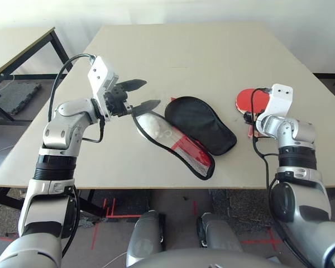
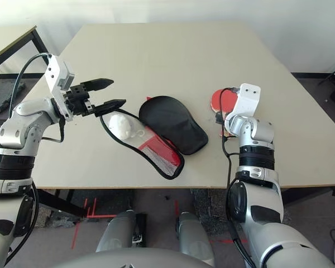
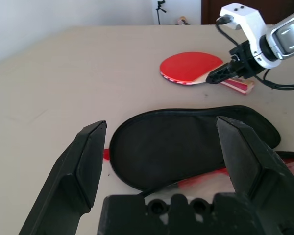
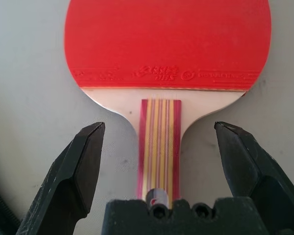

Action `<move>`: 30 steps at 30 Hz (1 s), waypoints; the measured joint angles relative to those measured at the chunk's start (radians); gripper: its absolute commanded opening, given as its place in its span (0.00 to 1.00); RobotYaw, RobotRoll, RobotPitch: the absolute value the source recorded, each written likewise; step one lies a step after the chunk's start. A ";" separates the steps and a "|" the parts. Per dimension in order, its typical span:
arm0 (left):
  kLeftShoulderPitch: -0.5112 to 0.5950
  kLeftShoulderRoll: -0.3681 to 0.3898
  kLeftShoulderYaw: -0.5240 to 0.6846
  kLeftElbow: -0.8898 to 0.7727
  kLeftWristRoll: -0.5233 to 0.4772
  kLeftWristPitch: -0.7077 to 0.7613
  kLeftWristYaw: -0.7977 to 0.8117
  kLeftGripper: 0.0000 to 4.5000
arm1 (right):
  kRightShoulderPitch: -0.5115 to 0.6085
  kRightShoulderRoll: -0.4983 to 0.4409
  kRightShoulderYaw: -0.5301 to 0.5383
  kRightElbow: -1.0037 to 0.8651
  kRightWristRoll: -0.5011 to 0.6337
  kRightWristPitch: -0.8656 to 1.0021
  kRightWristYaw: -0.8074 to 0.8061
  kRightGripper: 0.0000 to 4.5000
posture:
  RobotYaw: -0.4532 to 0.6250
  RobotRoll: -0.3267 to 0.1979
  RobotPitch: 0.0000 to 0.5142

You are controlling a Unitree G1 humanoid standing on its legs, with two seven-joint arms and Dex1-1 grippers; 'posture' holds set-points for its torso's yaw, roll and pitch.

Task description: Store the ping-pong paddle in its case and zip it.

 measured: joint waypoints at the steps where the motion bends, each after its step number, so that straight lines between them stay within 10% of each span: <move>1: 0.001 0.000 0.000 -0.005 0.000 0.002 0.000 1.00 | 0.000 0.000 0.002 0.008 -0.001 0.001 0.003 0.95 | 0.48 0.62 0.11; 10: 0.010 0.000 -0.003 -0.013 0.000 0.007 0.000 1.00 | 0.000 0.000 0.008 0.015 -0.021 0.009 0.026 0.27 | 0.47 0.62 0.12; 30: 0.057 0.021 -0.003 -0.012 0.003 -0.005 -0.013 1.00 | -0.003 -0.022 0.162 -0.295 0.000 0.251 0.231 0.25 | 0.48 0.62 0.14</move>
